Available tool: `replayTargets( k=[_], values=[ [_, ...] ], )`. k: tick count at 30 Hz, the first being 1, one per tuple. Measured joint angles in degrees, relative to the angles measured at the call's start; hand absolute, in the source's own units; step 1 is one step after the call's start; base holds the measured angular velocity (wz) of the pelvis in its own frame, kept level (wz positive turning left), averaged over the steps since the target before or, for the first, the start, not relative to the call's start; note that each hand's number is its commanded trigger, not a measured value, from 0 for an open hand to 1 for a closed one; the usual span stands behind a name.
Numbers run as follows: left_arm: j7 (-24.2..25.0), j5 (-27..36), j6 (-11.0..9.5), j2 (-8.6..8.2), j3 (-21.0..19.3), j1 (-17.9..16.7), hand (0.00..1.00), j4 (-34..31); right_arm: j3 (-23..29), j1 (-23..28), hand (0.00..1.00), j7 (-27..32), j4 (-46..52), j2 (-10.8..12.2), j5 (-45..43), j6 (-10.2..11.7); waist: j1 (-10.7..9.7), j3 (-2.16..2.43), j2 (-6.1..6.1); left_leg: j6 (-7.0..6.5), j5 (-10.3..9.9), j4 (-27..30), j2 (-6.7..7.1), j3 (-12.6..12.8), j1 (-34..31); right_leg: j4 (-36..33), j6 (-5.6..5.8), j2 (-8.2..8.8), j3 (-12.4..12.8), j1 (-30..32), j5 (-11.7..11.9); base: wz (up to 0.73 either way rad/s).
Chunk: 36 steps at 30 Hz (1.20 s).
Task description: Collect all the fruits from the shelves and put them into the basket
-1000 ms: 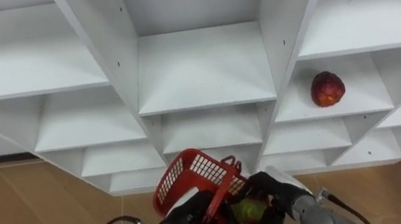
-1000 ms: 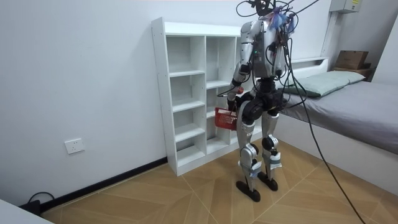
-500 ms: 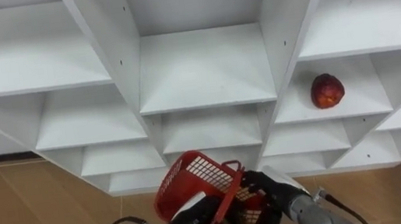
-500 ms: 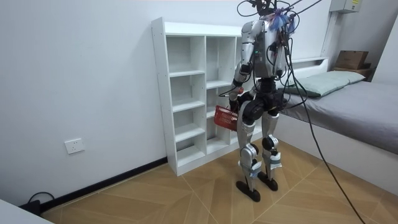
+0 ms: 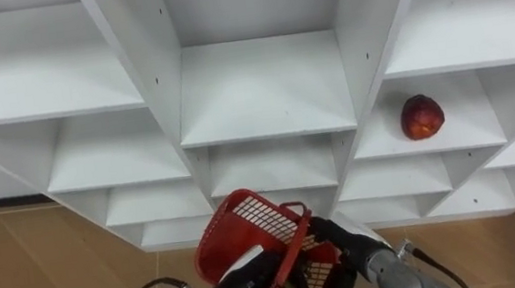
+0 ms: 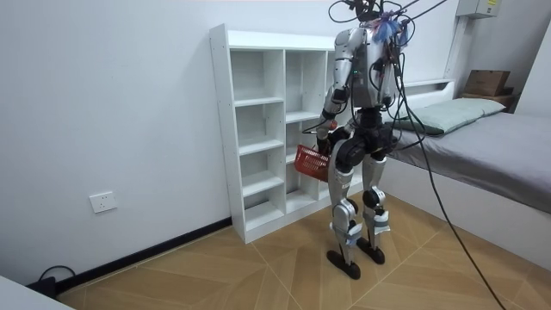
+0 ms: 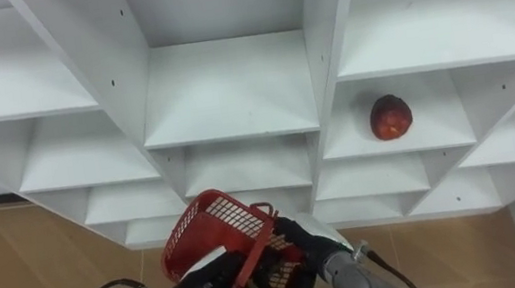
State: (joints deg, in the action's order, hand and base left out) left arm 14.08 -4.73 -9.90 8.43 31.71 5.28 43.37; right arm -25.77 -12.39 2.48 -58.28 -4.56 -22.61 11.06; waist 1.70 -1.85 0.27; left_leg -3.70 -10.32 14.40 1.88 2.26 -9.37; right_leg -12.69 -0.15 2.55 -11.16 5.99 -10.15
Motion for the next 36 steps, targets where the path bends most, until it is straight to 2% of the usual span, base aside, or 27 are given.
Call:
replayTargets(
  k=[7,13,15,18,25,30,31,36],
  values=[
    [-0.7,0.0,0.0,-0.23,-0.2,0.0,1.0,0.0,-0.1,0.5,0.0,0.0,-0.3,-0.3,0.2,0.1,-0.1,0.06,0.13,0.0,0.0,0.0,0.0,0.0,0.0,0.0,0.0,-0.02,-0.1,0.0,0.0,0.0],
    [-2.4,0.2,0.0,-0.51,-1.9,-0.2,1.0,0.2,0.0,2.0,0.0,-0.1,2.1,-1.1,1.2,0.1,-0.1,0.63,1.0,0.0,0.0,-0.1,0.01,0.1,0.2,0.0,0.0,0.01,-0.1,-0.2,0.0,0.0],
    [-2.9,0.6,0.0,-0.45,-2.4,-0.3,1.0,0.3,0.0,2.9,0.0,-0.1,4.0,-1.7,2.8,0.1,-0.2,0.63,1.0,0.0,0.0,-0.1,-0.02,0.0,0.7,0.1,0.0,0.03,-0.2,-0.8,0.0,0.0],
    [-3.4,0.9,0.0,-0.44,-2.8,-0.6,1.0,0.9,0.0,5.2,0.0,-0.1,7.4,-3.2,4.3,0.1,0.0,0.83,0.55,0.02,0.0,-1.1,0.03,0.1,3.3,0.2,0.1,-0.02,0.1,-2.9,-0.1,0.0],
    [-4.9,0.9,0.1,-0.48,-7.8,-3.3,1.0,3.9,0.3,10.6,0.0,0.7,14.5,-4.8,4.5,0.0,-0.1,1.84,-2.35,0.05,0.0,-2.7,0.13,0.5,7.3,2.2,0.17,-0.32,1.1,-6.9,-0.1,-0.04],
    [-6.6,5.7,0.9,0.0,-9.5,-5.3,1.0,3.8,2.6,13.9,0.0,2.9,21.1,-5.2,7.2,-0.6,0.1,1.83,-2.64,0.12,-0.1,-3.0,0.05,0.9,8.3,2.1,0.16,-0.39,1.8,-7.4,-0.1,-0.05],
    [-6.7,6.7,0.9,-0.03,-10.9,-6.3,1.0,3.2,3.6,15.0,0.0,3.7,23.2,-5.2,9.1,-0.6,0.1,1.78,-2.58,0.12,-0.1,-3.2,0.0,1.1,8.6,2.1,0.16,-0.42,1.9,-7.5,-0.1,-0.04],
    [-7.2,7.3,0.9,0.08,-14.7,-8.5,1.0,2.4,8.5,17.5,0.0,6.7,28.1,-4.9,12.3,-0.4,-0.3,1.27,-1.81,0.17,-0.1,-4.0,-0.1,1.7,10.1,2.1,0.16,-0.54,2.3,-8.5,-0.1,-0.07]
  ],
)
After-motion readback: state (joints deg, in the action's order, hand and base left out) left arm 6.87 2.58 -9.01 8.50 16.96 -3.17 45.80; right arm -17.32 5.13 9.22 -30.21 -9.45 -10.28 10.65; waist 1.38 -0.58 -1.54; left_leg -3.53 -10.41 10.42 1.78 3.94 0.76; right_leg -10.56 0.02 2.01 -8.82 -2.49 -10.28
